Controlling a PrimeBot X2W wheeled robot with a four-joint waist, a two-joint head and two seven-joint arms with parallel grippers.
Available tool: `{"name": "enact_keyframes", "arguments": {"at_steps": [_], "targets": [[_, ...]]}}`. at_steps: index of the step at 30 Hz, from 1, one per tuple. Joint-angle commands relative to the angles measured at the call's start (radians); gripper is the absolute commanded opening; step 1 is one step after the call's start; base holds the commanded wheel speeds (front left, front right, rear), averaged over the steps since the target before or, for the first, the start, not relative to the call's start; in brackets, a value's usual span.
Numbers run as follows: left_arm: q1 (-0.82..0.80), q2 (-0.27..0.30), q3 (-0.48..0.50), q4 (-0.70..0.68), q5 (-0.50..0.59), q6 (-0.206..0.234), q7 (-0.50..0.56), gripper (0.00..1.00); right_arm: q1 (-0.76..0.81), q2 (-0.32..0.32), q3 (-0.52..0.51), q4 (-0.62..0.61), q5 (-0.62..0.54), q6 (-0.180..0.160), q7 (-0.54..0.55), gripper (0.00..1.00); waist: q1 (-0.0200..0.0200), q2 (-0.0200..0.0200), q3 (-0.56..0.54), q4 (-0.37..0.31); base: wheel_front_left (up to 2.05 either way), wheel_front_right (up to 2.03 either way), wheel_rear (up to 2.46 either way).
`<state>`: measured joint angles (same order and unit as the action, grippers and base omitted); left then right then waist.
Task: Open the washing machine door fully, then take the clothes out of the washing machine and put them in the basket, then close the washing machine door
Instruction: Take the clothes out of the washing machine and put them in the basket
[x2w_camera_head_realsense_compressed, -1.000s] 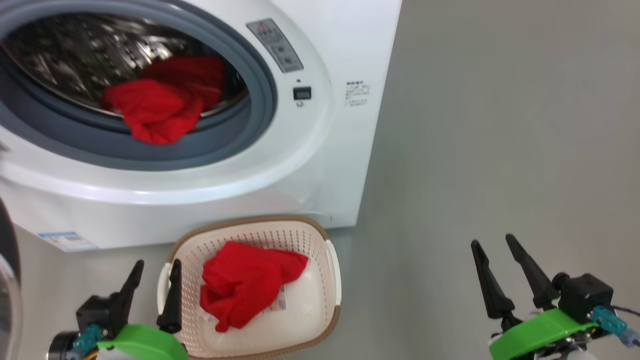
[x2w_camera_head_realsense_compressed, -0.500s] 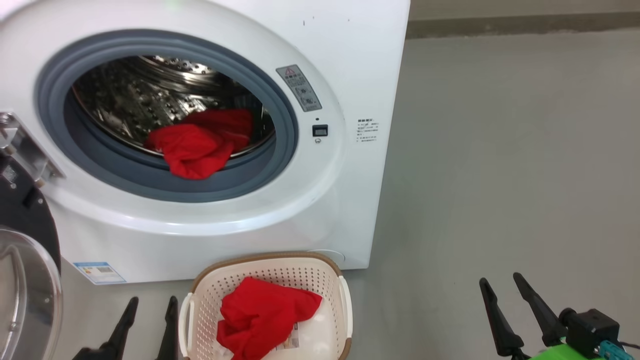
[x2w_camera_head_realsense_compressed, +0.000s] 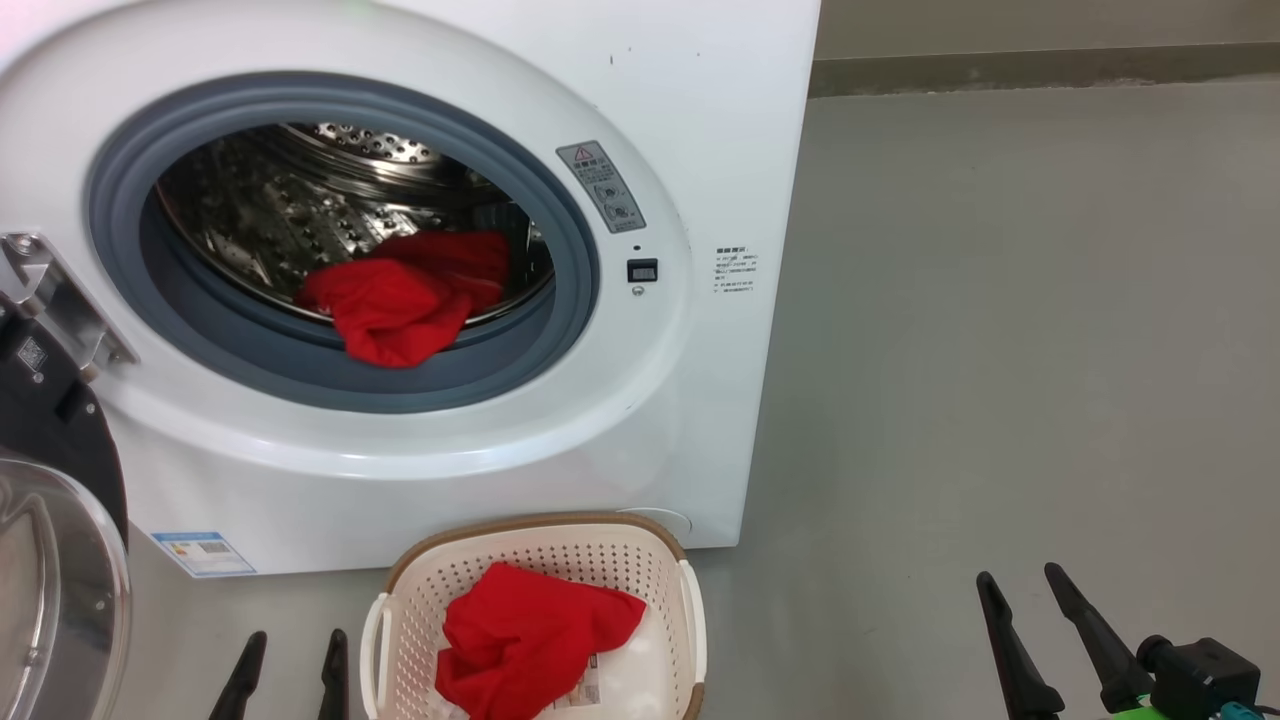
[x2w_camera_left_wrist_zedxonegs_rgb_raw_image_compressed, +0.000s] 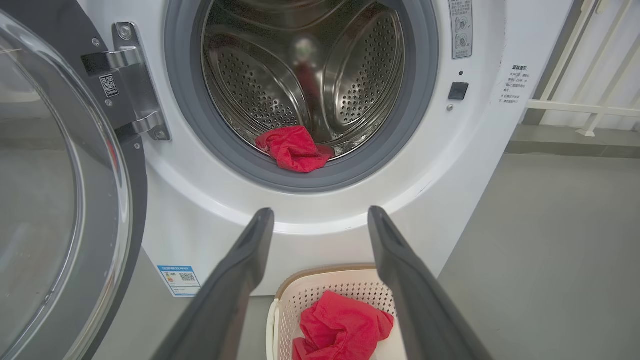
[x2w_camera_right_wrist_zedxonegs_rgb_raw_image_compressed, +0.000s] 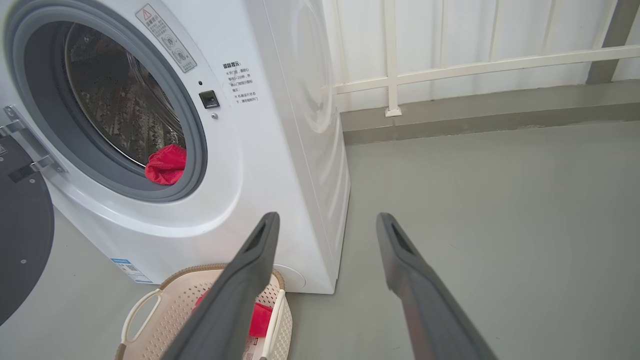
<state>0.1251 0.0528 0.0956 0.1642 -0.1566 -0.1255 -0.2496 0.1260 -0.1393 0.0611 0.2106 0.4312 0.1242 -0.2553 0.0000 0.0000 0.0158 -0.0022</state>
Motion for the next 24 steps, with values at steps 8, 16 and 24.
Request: {"name": "enact_keyframes", "arguments": {"at_steps": [8, 16, 24], "targets": [[-0.031, 0.005, 0.036, -0.032, 0.005, -0.005, -0.012, 1.00, -0.012, -0.010, 0.014, -0.028, -0.001, 0.007, -0.006, 1.00, 0.0000, 0.0000, 0.009, -0.001, 0.00, 0.00, 0.00], [-0.046, 0.004, 0.033, -0.023, 0.003, -0.005, -0.012, 1.00, -0.013, 0.000, 0.017, -0.031, -0.005, 0.007, -0.006, 1.00, 0.0000, 0.0000, 0.017, -0.007, 0.00, 0.00, 0.00], [-0.162, 0.023, -0.020, 0.061, 0.026, -0.005, -0.012, 1.00, -0.027, 0.022, 0.016, -0.041, -0.009, 0.007, -0.006, 1.00, 0.0000, 0.0000, 0.069, -0.007, 0.00, 0.00, 0.00]]}}
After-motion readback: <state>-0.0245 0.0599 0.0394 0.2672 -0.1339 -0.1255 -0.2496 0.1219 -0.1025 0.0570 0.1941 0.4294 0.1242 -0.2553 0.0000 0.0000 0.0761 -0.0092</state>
